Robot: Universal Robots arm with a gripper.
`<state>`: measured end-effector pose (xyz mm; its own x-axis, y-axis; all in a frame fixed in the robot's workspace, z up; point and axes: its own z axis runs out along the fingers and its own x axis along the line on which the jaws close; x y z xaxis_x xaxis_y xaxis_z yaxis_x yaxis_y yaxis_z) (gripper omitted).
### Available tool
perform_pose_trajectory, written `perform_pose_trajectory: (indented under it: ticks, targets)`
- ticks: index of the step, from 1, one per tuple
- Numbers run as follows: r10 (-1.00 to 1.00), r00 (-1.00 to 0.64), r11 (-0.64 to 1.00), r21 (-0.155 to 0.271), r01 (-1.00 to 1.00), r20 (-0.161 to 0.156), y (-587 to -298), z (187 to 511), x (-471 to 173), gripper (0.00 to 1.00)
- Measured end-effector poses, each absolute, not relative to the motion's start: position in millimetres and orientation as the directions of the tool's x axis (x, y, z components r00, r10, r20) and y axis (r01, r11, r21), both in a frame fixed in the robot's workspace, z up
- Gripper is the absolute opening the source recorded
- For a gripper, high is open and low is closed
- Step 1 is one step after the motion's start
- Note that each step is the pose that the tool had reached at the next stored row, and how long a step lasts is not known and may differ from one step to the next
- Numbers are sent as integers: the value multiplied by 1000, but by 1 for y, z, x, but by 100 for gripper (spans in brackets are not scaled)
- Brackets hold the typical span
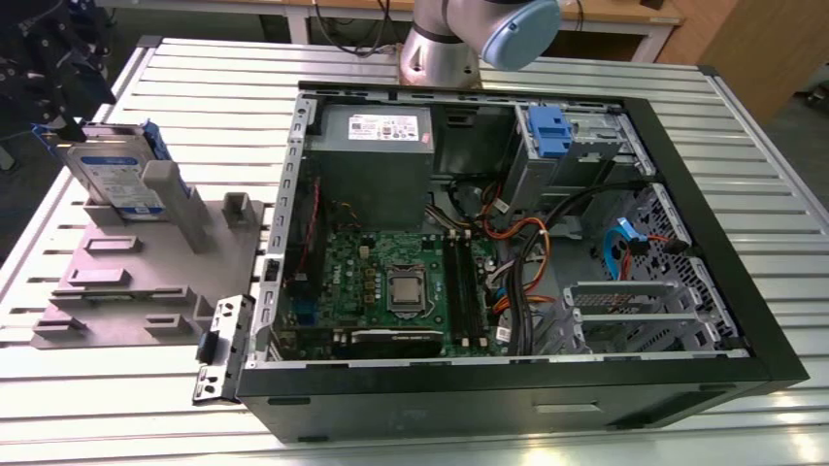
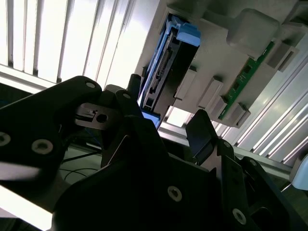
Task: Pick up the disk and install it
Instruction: 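Pick up the disk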
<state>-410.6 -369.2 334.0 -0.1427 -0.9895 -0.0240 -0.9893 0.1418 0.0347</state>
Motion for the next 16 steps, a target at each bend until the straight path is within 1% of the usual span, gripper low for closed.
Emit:
perform_pose_trajectory:
  ticks: [16]
  targets:
    - [-989,-143,142,35,-989,-24,-369,330,-411,65]
